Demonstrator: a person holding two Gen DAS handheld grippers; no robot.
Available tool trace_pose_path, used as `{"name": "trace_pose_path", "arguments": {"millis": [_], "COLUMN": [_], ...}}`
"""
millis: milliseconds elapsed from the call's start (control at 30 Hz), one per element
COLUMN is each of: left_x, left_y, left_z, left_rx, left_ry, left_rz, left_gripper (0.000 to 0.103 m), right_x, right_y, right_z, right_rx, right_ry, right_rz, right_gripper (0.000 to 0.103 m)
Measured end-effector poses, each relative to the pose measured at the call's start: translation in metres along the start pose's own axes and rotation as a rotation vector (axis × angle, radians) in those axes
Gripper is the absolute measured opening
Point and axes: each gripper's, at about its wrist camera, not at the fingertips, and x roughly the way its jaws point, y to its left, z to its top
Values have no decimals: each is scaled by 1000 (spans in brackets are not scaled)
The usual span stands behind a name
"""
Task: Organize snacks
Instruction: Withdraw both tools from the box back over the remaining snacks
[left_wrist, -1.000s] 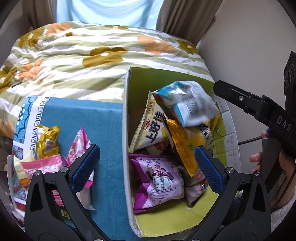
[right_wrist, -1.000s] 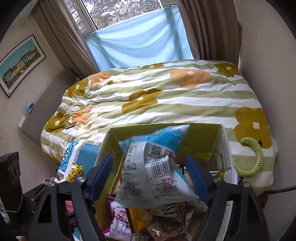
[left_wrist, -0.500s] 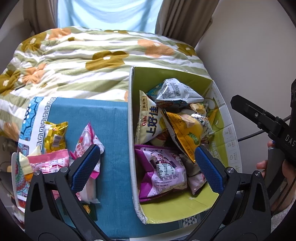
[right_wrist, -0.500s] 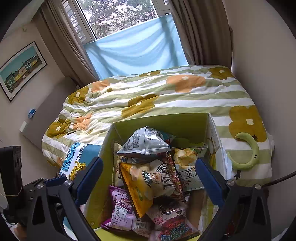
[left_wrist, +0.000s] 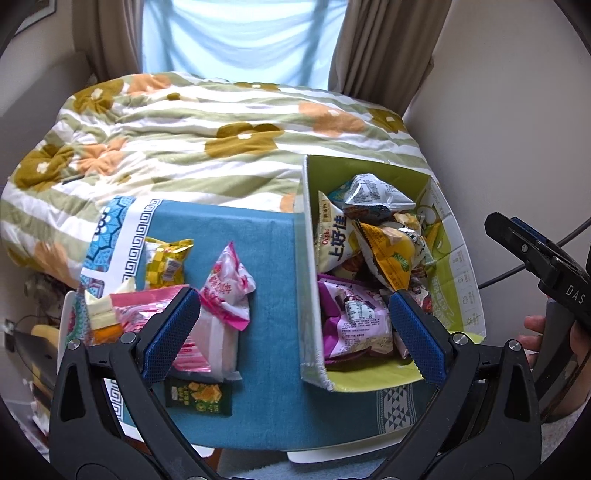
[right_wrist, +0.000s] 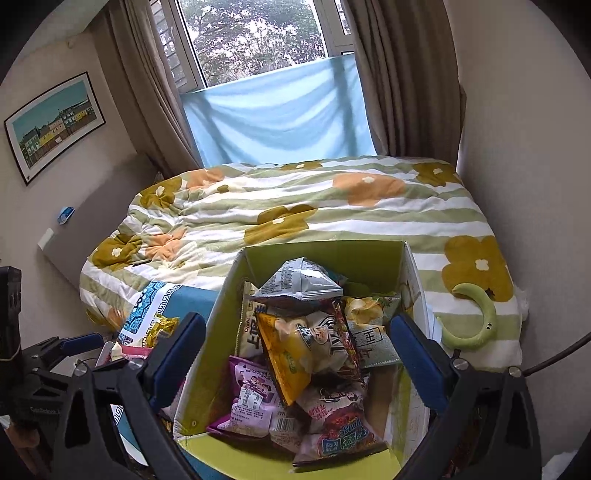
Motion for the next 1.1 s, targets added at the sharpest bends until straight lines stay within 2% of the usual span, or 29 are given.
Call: {"name": "trace_pose_path", "arguments": {"millis": [300,500,633,900,1100], "left_x": [-40,-58,-62,-40,2], "left_y": [88,163,208,281,310], "left_z": [-15,-22,-27,-35,-43], "left_rx": [-42,-37,-3,59,102], "left_ry": [-59,-49,-35,40,110], "left_rz": [5,-9,-24,-39,-68], "left_gripper": [101,101,101,101,101], "right_x": [-20,-21,-14,33,88], "right_y": [54,118,162,231,262], "right_z": [-20,-38,-48,-75,-101], "right_rx": [10,0,8,39,40], "right_ry": [-5,-18,-23,61,168], "right_rz": [6,-40,-31,-12,21], "right_gripper": [100,100,100,100,100]}}
